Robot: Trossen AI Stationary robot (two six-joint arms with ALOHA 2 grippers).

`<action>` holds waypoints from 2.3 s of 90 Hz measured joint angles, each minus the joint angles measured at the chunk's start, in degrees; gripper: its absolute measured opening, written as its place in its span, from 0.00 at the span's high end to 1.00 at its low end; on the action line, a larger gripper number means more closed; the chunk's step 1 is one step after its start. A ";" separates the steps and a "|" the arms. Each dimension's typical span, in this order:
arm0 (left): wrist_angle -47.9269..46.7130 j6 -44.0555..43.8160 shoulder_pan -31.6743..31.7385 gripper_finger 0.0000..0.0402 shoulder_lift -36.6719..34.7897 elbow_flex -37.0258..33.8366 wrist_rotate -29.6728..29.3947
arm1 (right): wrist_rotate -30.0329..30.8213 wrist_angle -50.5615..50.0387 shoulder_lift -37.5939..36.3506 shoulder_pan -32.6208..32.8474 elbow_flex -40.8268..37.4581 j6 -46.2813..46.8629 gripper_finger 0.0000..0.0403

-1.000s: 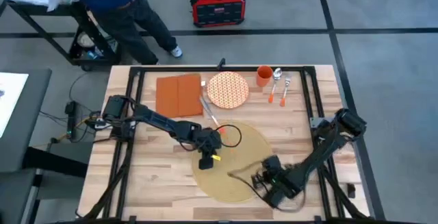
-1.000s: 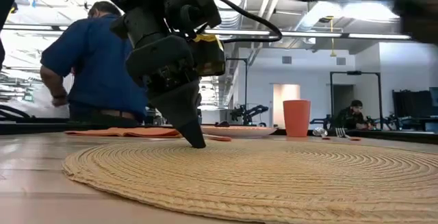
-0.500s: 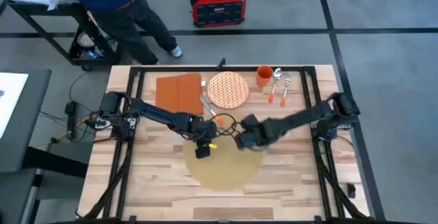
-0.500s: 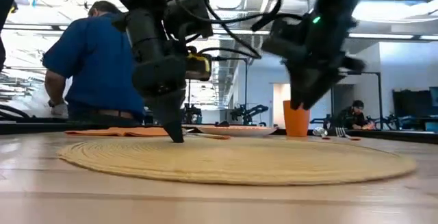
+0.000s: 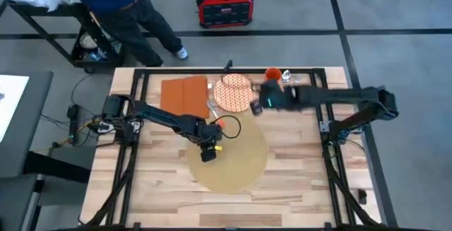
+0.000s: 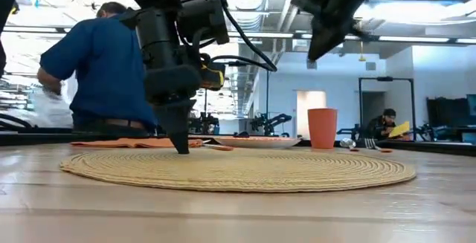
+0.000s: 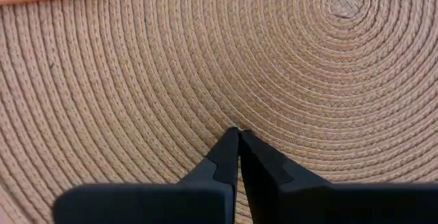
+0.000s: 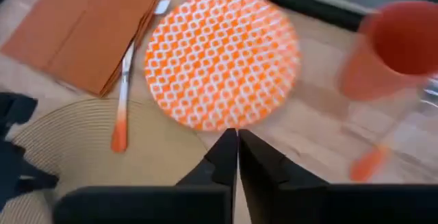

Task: Set table place
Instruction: Put the orange knife on the brown placemat

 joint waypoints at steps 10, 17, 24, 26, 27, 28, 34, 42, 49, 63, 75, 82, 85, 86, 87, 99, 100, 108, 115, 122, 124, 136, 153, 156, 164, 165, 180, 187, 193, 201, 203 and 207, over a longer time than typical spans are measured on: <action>-0.76 -0.46 -0.14 1.00 0.04 0.07 0.27 | -14.10 8.29 5.86 -8.38 2.64 -6.03 1.00; -1.04 -1.70 -0.16 1.00 0.04 0.04 0.55 | -19.45 8.35 11.20 -10.93 7.42 -9.50 1.00; 0.12 -3.37 -0.23 1.00 0.03 0.00 0.67 | -23.02 5.05 17.26 -11.15 12.99 -13.87 1.00; 1.00 -3.72 -0.24 1.00 0.01 0.00 0.87 | -23.74 4.74 18.82 -10.76 14.52 -15.04 1.00; 1.52 -3.91 -0.26 1.00 0.00 -0.01 1.02 | -23.99 4.56 19.63 -10.60 15.31 -15.60 1.00; 2.06 -4.08 -0.27 1.00 0.00 -0.02 1.20 | -24.25 4.36 20.35 -10.40 16.00 -16.03 1.00; 3.59 -5.06 -0.32 1.00 -0.17 -0.02 2.09 | -26.40 3.42 23.74 -9.15 18.83 -18.30 1.00; 4.12 -6.10 -0.36 1.00 -0.17 0.00 2.25 | -29.72 3.82 26.78 -7.96 19.71 -20.16 1.00; 3.89 -6.23 -0.36 1.00 -0.17 0.02 2.25 | -33.31 3.31 29.07 -7.64 19.63 -20.94 1.00; 4.03 -5.69 -0.36 1.00 -0.17 0.02 2.21 | -39.85 4.40 32.43 -6.88 19.65 -22.81 1.00; 3.52 -3.35 -0.36 1.00 -0.20 0.04 2.19 | -46.78 7.17 35.21 -6.30 19.65 -22.88 1.00; 3.19 -2.96 -0.15 1.00 -0.20 0.04 2.13 | -47.31 7.28 36.39 -6.32 20.30 -22.95 1.00; 3.16 -3.04 -0.03 1.00 -0.20 0.04 2.11 | -47.40 7.50 36.70 -6.34 20.78 -23.24 1.00; 3.15 -3.12 0.01 1.00 -0.20 0.04 2.10 | -47.41 7.54 36.82 -6.34 20.92 -23.31 1.00; 3.15 -3.27 0.01 1.00 -0.20 0.04 2.10 | -47.41 7.52 36.96 -6.34 21.09 -23.45 1.00; 3.10 -4.71 0.10 1.00 -0.20 0.04 2.08 | -47.45 7.33 38.86 -6.18 25.09 -25.79 1.00; 3.08 -4.82 0.12 1.00 -0.20 0.04 2.09 | -47.46 7.26 39.06 -6.14 25.51 -25.98 1.00; 2.41 -4.96 0.47 1.00 -0.22 0.04 2.12 | -46.25 6.64 40.57 -6.04 28.33 -26.48 1.00; 1.93 -4.89 0.94 1.00 -0.26 0.04 2.29 | -44.42 6.39 41.27 -6.03 29.22 -26.67 1.00; 1.63 -4.59 1.04 1.00 -0.26 0.04 2.40 | -43.56 7.71 41.31 -6.06 29.22 -27.17 1.00; 1.56 -4.53 1.04 1.00 -0.26 0.04 2.40 | -43.36 8.39 41.30 -6.08 29.23 -27.72 1.00; 1.56 -4.51 1.04 1.00 -0.24 0.04 2.61 | -40.45 10.14 41.28 -5.90 29.31 -28.84 1.00; 1.47 -5.41 1.08 1.00 -0.24 0.04 2.73 | -38.77 9.91 42.91 -5.53 29.30 -30.90 1.00; 1.49 -5.59 1.08 1.00 -0.24 0.04 2.75 | -38.64 9.03 43.07 -5.46 29.04 -31.34 1.00; 1.40 -5.60 1.08 1.00 -0.22 0.04 2.78 | -37.80 10.49 43.23 -4.90 29.32 -32.75 1.00; 1.41 -5.60 1.08 1.00 -0.22 0.04 2.78 | -37.63 10.51 43.16 -4.81 29.35 -32.91 1.00; 1.40 -6.08 1.14 1.00 -0.22 0.04 3.02 | -37.59 10.23 44.02 -3.83 29.29 -33.51 1.00; 1.42 -6.34 1.13 1.00 -0.22 0.04 2.99 | -39.28 10.97 45.07 -3.80 29.36 -33.20 1.00; 1.38 -6.60 1.13 1.00 -0.22 0.04 3.04 | -41.40 10.68 46.48 -3.80 29.28 -33.04 1.00; 1.31 -6.42 1.13 1.00 -0.24 0.04 2.99 | -42.55 10.44 47.83 -3.49 29.31 -32.78 1.00; 1.27 -6.23 1.13 1.00 -0.24 0.04 3.01 | -42.70 10.49 47.87 -3.39 29.31 -32.78 1.00; 1.18 -5.68 1.13 1.00 -0.24 0.04 3.02 | -42.39 10.56 47.91 -3.16 29.31 -32.79 1.00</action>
